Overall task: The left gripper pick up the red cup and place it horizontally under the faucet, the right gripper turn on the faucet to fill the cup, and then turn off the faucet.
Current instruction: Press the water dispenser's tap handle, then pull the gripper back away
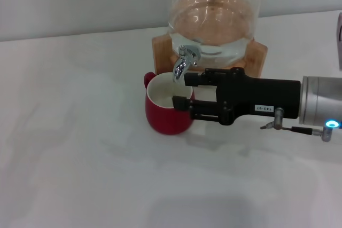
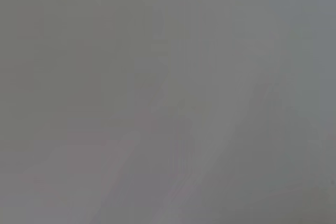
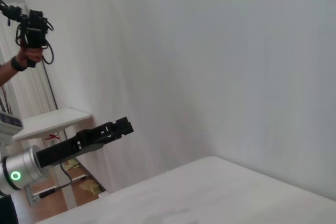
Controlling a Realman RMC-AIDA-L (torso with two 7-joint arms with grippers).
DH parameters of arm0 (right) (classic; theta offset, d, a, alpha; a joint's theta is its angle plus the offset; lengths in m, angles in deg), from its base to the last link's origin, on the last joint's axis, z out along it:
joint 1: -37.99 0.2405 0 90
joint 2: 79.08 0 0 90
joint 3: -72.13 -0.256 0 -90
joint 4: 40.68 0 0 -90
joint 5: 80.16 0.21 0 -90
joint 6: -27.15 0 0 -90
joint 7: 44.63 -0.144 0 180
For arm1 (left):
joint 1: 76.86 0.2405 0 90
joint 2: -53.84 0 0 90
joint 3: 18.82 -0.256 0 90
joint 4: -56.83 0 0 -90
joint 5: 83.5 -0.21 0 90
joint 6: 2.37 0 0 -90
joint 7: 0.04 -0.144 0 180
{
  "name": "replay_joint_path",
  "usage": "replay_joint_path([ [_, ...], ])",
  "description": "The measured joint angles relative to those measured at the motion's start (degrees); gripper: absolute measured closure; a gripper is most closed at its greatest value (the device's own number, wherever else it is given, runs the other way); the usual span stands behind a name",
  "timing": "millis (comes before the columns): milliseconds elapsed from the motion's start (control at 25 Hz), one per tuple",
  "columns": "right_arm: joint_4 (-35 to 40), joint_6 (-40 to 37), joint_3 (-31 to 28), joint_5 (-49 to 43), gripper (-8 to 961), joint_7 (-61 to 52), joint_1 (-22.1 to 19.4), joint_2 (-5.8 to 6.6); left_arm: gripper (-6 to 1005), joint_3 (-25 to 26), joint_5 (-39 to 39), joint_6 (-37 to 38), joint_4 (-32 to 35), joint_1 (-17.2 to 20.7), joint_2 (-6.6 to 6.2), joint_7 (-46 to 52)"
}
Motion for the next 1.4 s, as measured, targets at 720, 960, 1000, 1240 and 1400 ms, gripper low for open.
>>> replay_joint_path([
  [720, 1.5, -2.7, -0.3, 1.8, 321, 1.2, 0.2, -0.05, 274, 0.0, 0.0, -0.6, 0.0, 0.0, 0.07, 0.0],
  [960, 1.5, -2.9, 0.6, 2.9, 321, 1.9, 0.2, -0.05, 274, 0.0, 0.0, -0.7, 0.0, 0.0, 0.09, -0.1],
  [1000, 1.5, -2.9, 0.8, 3.2, 321, 1.9, 0.3, -0.05, 274, 0.0, 0.0, -0.7, 0.0, 0.0, 0.09, -0.1],
  [1240, 1.5, -2.9, 2.1, 4.4, 321, 2.7, 0.5, -0.05, 274, 0.0, 0.0, -0.7, -0.1, 0.1, 0.09, -0.1],
  [1400, 1.7, -3.5, 2.8, 4.5, 321, 2.9, 0.8, -0.05, 274, -0.1, 0.0, -0.7, 0.0, 0.1, 0.09, -0.1],
])
